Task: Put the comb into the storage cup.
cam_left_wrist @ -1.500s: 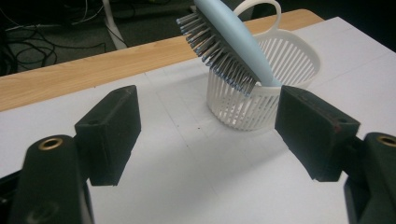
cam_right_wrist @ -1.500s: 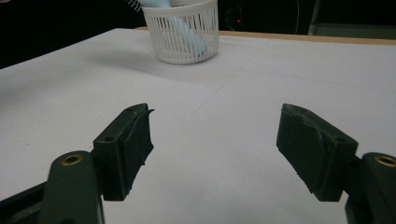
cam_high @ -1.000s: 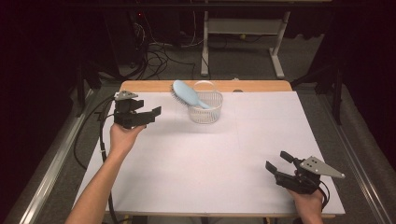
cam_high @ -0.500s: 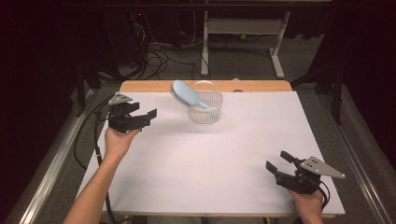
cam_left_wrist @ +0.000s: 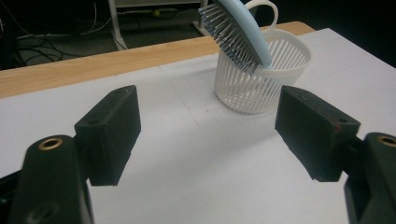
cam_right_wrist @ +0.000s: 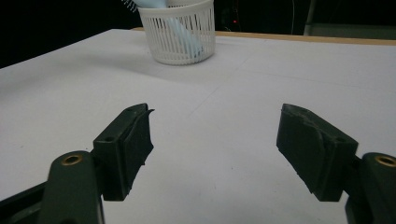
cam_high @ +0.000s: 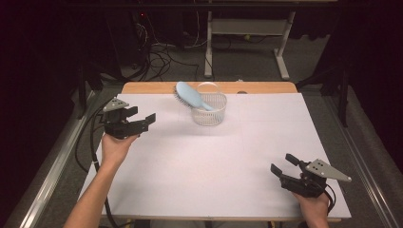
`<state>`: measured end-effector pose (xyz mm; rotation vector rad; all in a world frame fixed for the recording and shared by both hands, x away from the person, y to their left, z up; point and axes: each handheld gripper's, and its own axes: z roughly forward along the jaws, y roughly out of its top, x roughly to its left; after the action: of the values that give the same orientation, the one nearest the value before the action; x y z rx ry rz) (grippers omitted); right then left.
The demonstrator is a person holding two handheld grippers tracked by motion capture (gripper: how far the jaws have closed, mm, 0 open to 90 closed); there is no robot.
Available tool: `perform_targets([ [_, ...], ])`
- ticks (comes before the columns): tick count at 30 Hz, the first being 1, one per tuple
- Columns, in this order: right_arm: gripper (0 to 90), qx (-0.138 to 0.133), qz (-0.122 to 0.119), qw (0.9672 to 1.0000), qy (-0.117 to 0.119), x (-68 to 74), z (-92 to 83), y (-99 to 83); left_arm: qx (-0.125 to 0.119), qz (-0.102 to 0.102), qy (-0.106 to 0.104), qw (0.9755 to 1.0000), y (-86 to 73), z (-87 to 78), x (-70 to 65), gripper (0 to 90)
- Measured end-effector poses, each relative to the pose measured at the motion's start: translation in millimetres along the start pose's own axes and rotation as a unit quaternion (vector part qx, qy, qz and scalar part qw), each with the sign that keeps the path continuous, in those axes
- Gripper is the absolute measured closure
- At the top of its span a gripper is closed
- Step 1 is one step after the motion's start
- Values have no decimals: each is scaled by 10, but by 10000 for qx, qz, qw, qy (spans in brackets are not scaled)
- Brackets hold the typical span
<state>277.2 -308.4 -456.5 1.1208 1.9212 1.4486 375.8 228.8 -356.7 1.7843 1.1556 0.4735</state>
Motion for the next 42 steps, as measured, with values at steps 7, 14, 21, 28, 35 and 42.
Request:
perform_targets([
  [7, 269, -7, 2, 10000, -9, 0, 0, 0, 4, 14, 6, 10000, -55, -42, 10, 220],
  [14, 269, -21, 9, 10000, 6, -6, -3, 1, 4, -69, -61, 10000, -126, -74, 23, 184],
  [21, 269, -20, 30, 10000, 6, -9, -4, 0, 20, -2, -48, 10000, -178, -110, -1, 184],
  [28, 269, -36, 47, 10000, -4, -9, -9, 0, -41, 34, -36, 10000, -242, -183, -29, 184],
  [35, 269, -43, 25, 10000, -14, -3, -16, 1, -54, -12, -68, 10000, -371, -219, -16, 184],
  [42, 269, -29, 27, 10000, -13, -5, -13, 0, -35, -92, -43, 9999, -489, -257, 26, 184],
])
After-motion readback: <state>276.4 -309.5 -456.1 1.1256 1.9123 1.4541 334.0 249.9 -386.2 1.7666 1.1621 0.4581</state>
